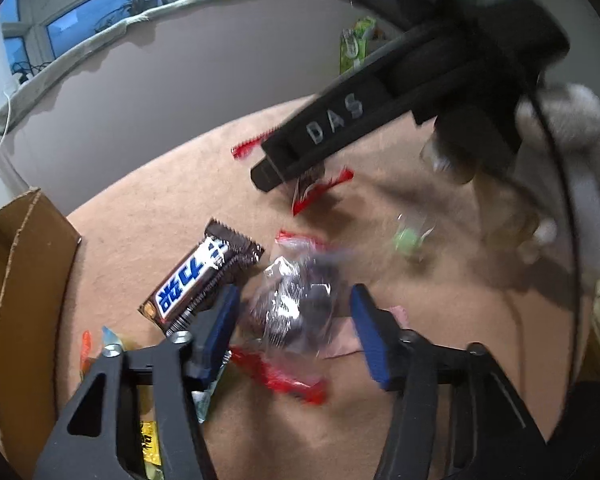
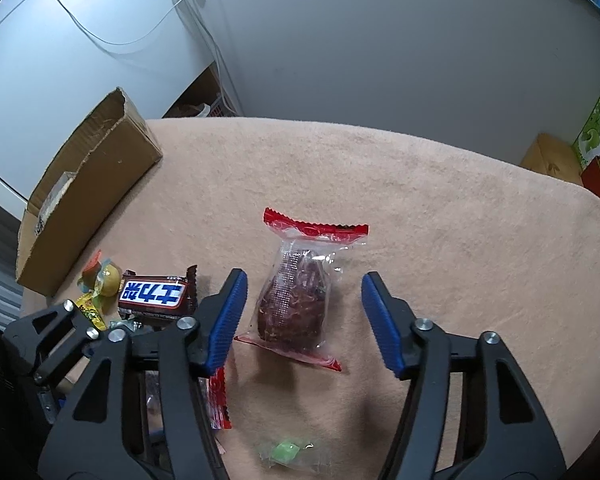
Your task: Organize snacks
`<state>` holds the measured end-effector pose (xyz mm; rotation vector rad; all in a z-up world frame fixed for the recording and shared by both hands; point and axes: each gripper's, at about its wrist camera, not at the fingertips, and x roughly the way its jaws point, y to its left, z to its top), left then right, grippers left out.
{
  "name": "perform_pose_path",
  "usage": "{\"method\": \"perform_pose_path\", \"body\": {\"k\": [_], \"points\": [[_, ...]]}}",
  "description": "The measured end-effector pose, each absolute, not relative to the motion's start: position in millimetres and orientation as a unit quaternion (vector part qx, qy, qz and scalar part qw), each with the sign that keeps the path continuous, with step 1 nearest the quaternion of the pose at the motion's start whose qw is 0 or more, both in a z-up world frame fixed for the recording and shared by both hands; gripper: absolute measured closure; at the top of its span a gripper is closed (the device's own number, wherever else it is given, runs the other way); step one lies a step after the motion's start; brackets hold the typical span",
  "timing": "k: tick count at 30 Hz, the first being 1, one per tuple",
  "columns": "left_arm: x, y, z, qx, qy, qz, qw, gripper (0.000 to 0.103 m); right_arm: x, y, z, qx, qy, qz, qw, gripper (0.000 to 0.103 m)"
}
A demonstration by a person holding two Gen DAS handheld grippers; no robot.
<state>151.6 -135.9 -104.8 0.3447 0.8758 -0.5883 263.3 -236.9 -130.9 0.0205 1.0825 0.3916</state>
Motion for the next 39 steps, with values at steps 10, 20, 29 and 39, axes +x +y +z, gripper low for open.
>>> {"method": "perform_pose_path", "body": {"k": [10,20,29,39], "points": [[154,-127,-95,0.132,0.417,-0.273,0.857,0.065,261,-239,-132,0.011,0.511,0.184,0.839,0.067],[141,-110,-71,0.099,0.395,-0.268,0.873,0.065,244,-245,-108,0.016,0.489,0.183,0.853,0.068],[121,-72,-41,0.060,0.367,-0.241,0.897,0.065,228,-230,-75,0.007,0.460,0.202,0.865,0.068],[117,-21,-15,0.019,0.345,-0.189,0.919,0.065,228,-189,-45,-0.011,0.434,0.232,0.870,0.068]]}}
